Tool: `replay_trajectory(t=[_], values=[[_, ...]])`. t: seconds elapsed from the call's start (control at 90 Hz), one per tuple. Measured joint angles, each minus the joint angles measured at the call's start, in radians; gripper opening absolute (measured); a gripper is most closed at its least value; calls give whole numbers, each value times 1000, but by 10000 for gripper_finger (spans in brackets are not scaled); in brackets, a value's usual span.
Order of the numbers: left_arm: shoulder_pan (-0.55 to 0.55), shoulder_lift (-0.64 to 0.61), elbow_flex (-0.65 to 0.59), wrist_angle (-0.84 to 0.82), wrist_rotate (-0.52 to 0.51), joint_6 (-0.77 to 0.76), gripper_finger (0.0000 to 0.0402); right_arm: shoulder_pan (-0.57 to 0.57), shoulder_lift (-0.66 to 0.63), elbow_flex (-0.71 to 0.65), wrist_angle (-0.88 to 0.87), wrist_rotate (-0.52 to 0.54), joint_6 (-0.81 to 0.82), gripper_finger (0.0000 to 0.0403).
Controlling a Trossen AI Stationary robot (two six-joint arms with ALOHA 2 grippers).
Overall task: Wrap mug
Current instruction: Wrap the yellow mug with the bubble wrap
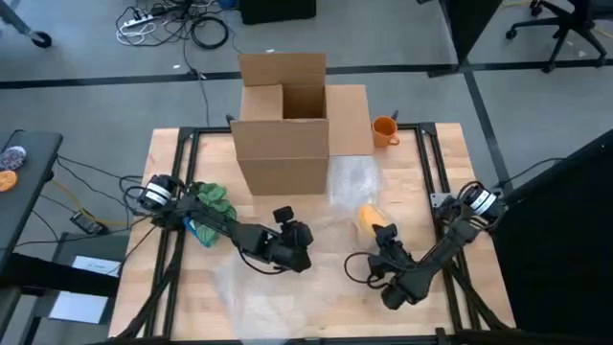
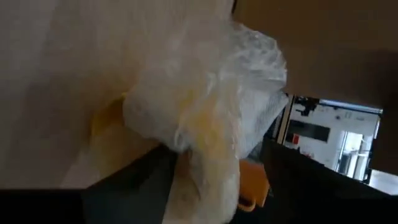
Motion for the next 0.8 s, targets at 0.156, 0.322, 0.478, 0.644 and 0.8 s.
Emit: replay_trajectory(t=[0.156, 0.322, 0.478, 0.644, 0.8], values=[[0, 0, 0, 9, 1, -2, 99, 61, 0, 56, -112, -36, 103, 222], [0, 0, 0, 36, 1, -3, 99, 136, -5, 118, -185, -15, 293, 218], [1, 6, 0, 108, -1, 2, 99, 157, -14, 125, -169, 103, 605, 196], [2, 36, -6, 324, -5, 107, 99, 154, -14, 119, -113, 133, 694, 134], [15, 90, -15, 549, -7, 226, 99, 127, -14, 86, 18, 154, 692, 52]])
